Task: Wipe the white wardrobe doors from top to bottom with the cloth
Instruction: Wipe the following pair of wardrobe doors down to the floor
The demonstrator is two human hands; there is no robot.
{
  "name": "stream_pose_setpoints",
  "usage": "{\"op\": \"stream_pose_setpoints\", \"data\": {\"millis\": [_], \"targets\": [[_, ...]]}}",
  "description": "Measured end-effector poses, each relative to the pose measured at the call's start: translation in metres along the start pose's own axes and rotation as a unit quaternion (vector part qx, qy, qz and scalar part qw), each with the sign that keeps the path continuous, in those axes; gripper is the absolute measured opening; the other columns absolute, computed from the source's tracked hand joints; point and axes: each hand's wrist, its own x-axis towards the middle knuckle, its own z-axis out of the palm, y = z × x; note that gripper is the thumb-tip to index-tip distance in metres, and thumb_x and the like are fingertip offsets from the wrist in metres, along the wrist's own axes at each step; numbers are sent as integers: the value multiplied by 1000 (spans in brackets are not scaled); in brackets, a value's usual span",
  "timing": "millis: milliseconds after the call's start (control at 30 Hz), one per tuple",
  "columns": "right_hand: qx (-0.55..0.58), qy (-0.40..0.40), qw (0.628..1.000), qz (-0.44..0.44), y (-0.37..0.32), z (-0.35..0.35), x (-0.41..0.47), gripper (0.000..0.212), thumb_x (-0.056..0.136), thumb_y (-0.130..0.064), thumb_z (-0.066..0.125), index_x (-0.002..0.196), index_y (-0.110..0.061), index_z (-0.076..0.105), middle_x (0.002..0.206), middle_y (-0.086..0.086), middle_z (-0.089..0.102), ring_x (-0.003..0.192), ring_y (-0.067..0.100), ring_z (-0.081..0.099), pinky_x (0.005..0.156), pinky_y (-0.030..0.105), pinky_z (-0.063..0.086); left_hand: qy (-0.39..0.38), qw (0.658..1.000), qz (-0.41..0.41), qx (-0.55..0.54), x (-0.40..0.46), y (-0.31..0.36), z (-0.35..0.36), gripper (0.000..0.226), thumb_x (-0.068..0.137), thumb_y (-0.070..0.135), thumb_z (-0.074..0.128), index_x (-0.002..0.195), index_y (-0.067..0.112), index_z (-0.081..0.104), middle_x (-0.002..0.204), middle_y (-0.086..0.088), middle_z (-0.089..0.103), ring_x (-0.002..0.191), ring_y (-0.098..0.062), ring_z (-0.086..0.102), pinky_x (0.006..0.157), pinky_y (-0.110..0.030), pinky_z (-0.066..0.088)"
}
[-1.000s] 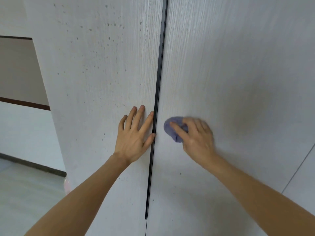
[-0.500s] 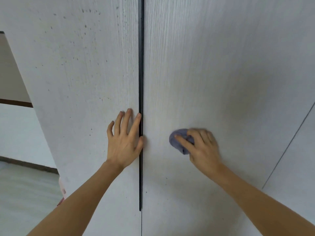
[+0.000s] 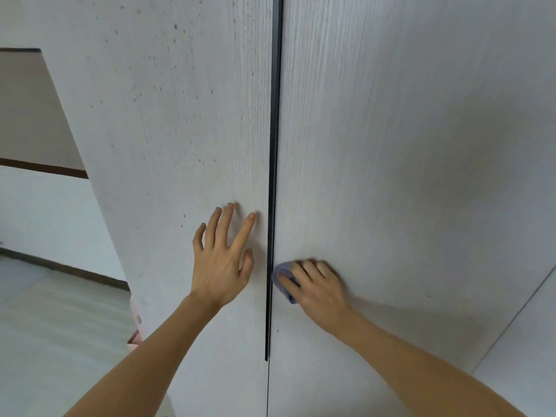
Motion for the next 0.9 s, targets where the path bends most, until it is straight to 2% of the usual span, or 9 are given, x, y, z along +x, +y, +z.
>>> {"op": "stream_pose_setpoints", "data": {"millis": [67, 133, 233, 433, 500, 600, 700, 800, 900], "targets": [[6, -67, 997, -29, -8, 8, -30, 25, 72, -14, 69, 96, -20, 68, 89, 1, 64, 73, 21, 58, 70, 33, 35, 6, 1000, 15, -2, 2, 9, 0, 59, 87, 27, 40, 144, 19, 30, 148, -21, 29, 137, -36, 23, 102, -56, 31], [15, -63, 997, -36, 1, 2, -35, 23, 71, -13, 70, 93, -21, 69, 89, 0, 64, 74, 21, 58, 70, 33, 35, 20, 999, 40, -6, 4, 20, -1, 58, 86, 25, 41, 144, 18, 31, 148, -19, 28, 137, -36, 23, 103, -54, 30], [15, 34, 999, 12, 41, -30, -10, 32, 79, -9, 50, 102, -22, 69, 93, 2, 63, 81, 23, 53, 70, 35, 34, 43, 995, 93, -5, 8, 35, -1, 58, 85, 21, 42, 142, 18, 34, 148, -17, 28, 136, -36, 27, 104, -51, 27], [-8, 171, 954, 244, 111, -78, -8, 52, 76, 3, 48, 120, -25, 51, 108, 5, 41, 89, 28, 43, 73, 39, 40, 37, 986, 163, -9, 13, 76, 23, 60, 83, 23, 46, 142, 19, 35, 149, -14, 27, 138, -36, 26, 108, -53, 24], [-16, 160, 962, 222, 93, -64, -33, 44, 83, 1, 47, 118, -25, 53, 108, 5, 43, 90, 28, 46, 75, 39, 38, 32, 986, 163, -10, 11, 86, 31, 59, 85, 25, 44, 142, 19, 33, 149, -15, 25, 138, -37, 24, 109, -55, 22], [-23, 53, 995, 83, 63, -38, -92, 25, 89, -11, 53, 106, -27, 62, 106, 1, 47, 89, 24, 49, 75, 38, 39, 27, 983, 179, -13, 7, 104, 42, 58, 87, 27, 41, 143, 18, 31, 149, -16, 24, 137, -38, 23, 110, -57, 18], [-10, -27, 1000, -9, 69, -40, -124, 20, 85, -16, 57, 96, -28, 68, 106, -1, 47, 88, 20, 49, 76, 35, 38, 25, 981, 193, -10, 5, 119, 48, 58, 87, 29, 42, 143, 19, 31, 148, -16, 24, 137, -38, 23, 110, -58, 15], [-17, 7, 1000, -1, 108, -63, -115, 22, 88, -16, 51, 107, -26, 58, 107, 1, 47, 91, 22, 49, 78, 37, 37, 31, 978, 205, -23, 6, 130, 51, 59, 86, 31, 45, 143, 20, 31, 149, -15, 24, 138, -37, 23, 110, -60, 15], [-35, 81, 992, 85, 144, -92, -98, 38, 82, -7, 52, 116, -24, 53, 106, 4, 45, 91, 25, 47, 76, 39, 39, 41, 975, 215, -21, 8, 136, 54, 59, 86, 32, 46, 142, 21, 33, 149, -15, 25, 137, -38, 23, 109, -60, 14]]}}
